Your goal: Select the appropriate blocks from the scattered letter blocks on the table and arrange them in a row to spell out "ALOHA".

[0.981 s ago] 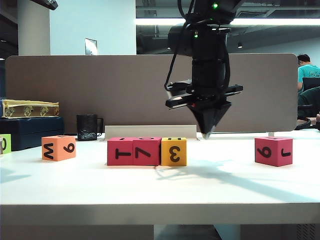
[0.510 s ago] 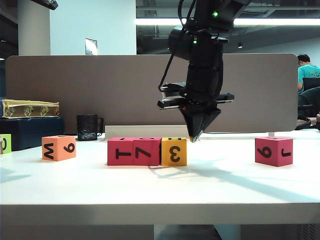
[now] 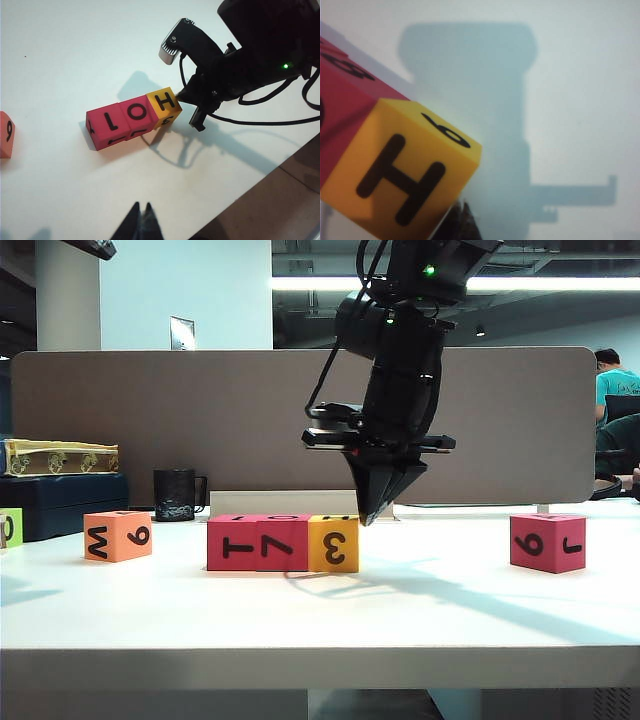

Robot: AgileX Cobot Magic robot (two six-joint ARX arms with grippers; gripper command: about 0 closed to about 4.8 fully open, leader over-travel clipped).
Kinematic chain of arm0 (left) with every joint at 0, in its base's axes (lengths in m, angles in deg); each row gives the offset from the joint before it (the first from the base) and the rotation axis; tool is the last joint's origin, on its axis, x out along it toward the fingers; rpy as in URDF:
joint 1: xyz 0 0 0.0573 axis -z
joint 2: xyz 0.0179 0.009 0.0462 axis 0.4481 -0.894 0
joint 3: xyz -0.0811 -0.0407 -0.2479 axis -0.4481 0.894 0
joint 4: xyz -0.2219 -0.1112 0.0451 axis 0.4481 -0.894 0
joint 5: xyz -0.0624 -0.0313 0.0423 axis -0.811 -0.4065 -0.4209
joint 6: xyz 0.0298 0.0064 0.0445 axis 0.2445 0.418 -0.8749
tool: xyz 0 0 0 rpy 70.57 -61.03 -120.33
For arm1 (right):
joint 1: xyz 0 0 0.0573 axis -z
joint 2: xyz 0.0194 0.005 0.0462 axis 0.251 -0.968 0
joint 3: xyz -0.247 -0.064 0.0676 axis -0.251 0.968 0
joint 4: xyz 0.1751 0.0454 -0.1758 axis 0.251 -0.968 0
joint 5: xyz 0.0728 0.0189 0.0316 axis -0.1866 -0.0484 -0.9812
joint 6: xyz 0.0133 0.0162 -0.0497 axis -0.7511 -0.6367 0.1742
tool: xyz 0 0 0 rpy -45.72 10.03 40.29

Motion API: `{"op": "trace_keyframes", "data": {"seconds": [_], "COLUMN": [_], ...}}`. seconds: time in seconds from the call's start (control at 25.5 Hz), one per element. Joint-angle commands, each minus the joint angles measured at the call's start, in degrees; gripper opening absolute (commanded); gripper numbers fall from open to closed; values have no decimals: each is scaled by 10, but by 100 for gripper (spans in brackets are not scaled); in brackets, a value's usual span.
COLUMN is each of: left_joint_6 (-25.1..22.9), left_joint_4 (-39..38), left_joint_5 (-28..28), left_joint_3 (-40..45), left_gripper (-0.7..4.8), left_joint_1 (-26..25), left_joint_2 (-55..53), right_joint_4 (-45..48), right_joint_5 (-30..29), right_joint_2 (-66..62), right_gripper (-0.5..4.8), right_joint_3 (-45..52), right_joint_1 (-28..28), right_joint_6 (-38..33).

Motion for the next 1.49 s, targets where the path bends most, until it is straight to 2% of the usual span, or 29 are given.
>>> {"op": "trace_keyframes", "data": {"seconds": [0.04, 0.24, 0.31, 0.39, 0.51, 0.67, 0.79, 0.82, 0.98, 1.14, 1.22, 1.33, 1.49], "left_joint_6": [-2, -5, -11, -15, -15, -8, 50, 52, 56, 115, 118, 118, 124], "left_joint_4": [4, 6, 9, 26, 60, 87, 151, 160, 175, 171, 172, 178, 190], "left_joint_5": [-3, 11, 32, 91, 159, 200, 230, 238, 254, 254, 254, 254, 268], "left_joint_3": [-3, -3, -3, -3, -3, -3, -3, -3, -3, -3, -3, -3, -3], "left_gripper": [-6, -6, -6, -6, -5, -2, 84, 86, 86, 85, 84, 84, 84], "left_joint_1": [0, 0, 0, 0, -1, -1, -1, -1, -1, -1, -1, -1, -1], "left_joint_2": [2, 2, 2, -4, -29, -63, -124, -134, -175, -215, -232, -268, -295], "right_joint_4": [9, 8, 3, -4, -6, -28, -78, -89, -126, -156, -162, -158, -142], "right_joint_5": [15, 96, 121, 131, 97, 64, 15, 4, -37, -65, -80, -78, -76], "right_joint_2": [2, 3, 6, 24, 65, 121, 194, 207, 250, 295, 315, 368, 404], "right_gripper": [-6, -6, -6, -6, -6, -6, -5, -5, 4, 3, 3, -1, -1], "right_joint_3": [-2, -2, -2, -2, -2, -2, -2, -2, -2, -2, -2, -2, -2], "right_joint_1": [-2, -1, -1, -1, -2, -3, -5, -5, -10, -31, -46, -99, -139], "right_joint_6": [-1, 7, 19, 30, 34, 29, 19, 14, 10, -1, 0, -1, -1]}}
